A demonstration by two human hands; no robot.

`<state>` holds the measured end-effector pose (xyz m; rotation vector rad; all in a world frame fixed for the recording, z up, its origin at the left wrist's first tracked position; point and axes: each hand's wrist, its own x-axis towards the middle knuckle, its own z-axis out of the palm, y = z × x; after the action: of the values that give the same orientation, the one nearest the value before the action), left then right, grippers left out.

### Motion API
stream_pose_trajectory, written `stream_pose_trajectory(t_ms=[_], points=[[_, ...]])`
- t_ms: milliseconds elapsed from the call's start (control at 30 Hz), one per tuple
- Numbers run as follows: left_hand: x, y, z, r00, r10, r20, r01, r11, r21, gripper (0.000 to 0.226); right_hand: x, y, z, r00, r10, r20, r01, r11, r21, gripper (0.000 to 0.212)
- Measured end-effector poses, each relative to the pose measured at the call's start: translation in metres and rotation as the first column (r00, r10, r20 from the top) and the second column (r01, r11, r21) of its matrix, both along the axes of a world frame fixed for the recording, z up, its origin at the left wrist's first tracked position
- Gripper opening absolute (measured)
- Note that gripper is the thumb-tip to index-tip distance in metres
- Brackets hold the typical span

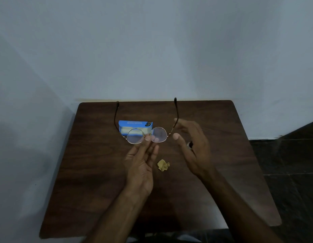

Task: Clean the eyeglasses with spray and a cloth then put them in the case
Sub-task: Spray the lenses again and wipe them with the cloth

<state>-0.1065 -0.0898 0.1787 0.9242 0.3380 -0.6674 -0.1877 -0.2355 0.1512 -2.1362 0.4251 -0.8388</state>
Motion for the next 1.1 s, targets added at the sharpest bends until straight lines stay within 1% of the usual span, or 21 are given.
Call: stream_pose_trajectory(t_ms=[67,133,233,267,333,400,467,667,800,867,933,967,1033,1100], points=[[0.001,-0.001,-0.002,1.000,0.011,-0.008,-0.011,1.000,0.008,0.012,-0.003,-0.020,-0.025,0.990,-0.113,-0.086,0.109,0.993,-0.041,0.048],[0.001,-0.002,-0.003,1.000,0.019,-0.021,-0.019,1.000,0.011,0.011,-0.004,-0.039,-0.060,0.953,-0.186,-0.240,0.171,0.982,-0.082,0.062],[-0.003,-0.005,-0.003,0.999,0.024,-0.021,-0.024,1.000,0.009,0.010,-0.004,-0.051,-0.107,0.895,-0.143,-0.423,0.128,0.990,-0.063,0.077],[-0.004,-0.007,-0.003,0.999,0.026,-0.018,-0.026,1.000,0.012,0.011,-0.004,-0.052,-0.118,0.882,-0.122,-0.456,0.106,0.993,-0.061,0.078],[-0.005,-0.008,-0.003,0.999,0.033,-0.012,-0.033,0.999,0.013,0.011,-0.002,-0.053,-0.133,0.869,-0.113,-0.483,0.085,0.993,-0.078,0.073],[-0.005,-0.008,-0.004,0.999,0.041,-0.007,-0.041,0.999,0.012,0.011,-0.001,-0.054,-0.138,0.868,-0.137,-0.477,0.113,0.990,-0.078,0.064],[-0.005,-0.007,-0.005,0.999,0.050,-0.006,-0.050,0.999,0.015,0.011,-0.001,-0.054,-0.138,0.874,-0.149,-0.462,0.140,0.989,-0.055,0.062],[-0.006,-0.006,-0.007,0.998,0.064,-0.002,-0.064,0.998,0.002,0.012,-0.013,-0.049,-0.141,0.882,-0.178,-0.437,0.181,0.983,-0.035,0.069],[-0.006,-0.006,-0.005,0.998,0.066,0.002,-0.066,0.998,0.002,0.010,-0.018,-0.048,-0.145,0.859,-0.142,-0.491,0.234,0.963,0.131,0.073],[-0.007,-0.007,-0.004,0.998,0.070,0.007,-0.070,0.998,0.006,0.010,-0.016,-0.047,-0.134,0.862,-0.124,-0.491,0.276,0.928,0.249,0.073],[-0.005,-0.006,-0.004,0.997,0.083,0.007,-0.083,0.997,0.001,0.010,-0.015,-0.043,-0.116,0.903,-0.079,-0.423,0.267,0.874,0.406,0.070],[-0.003,-0.005,-0.004,0.996,0.092,0.007,-0.092,0.996,-0.005,0.011,-0.014,-0.039,-0.106,0.925,-0.071,-0.373,0.242,0.867,0.435,0.068],[0.002,-0.002,-0.005,0.993,0.117,0.013,-0.116,0.993,-0.010,0.013,-0.011,-0.032,-0.093,0.954,-0.098,-0.283,0.213,0.885,0.413,0.060],[0.008,0.002,-0.007,0.989,0.145,0.017,-0.145,0.989,-0.008,0.013,-0.007,-0.019,-0.078,0.985,-0.076,-0.154,0.143,0.860,0.490,0.045]])
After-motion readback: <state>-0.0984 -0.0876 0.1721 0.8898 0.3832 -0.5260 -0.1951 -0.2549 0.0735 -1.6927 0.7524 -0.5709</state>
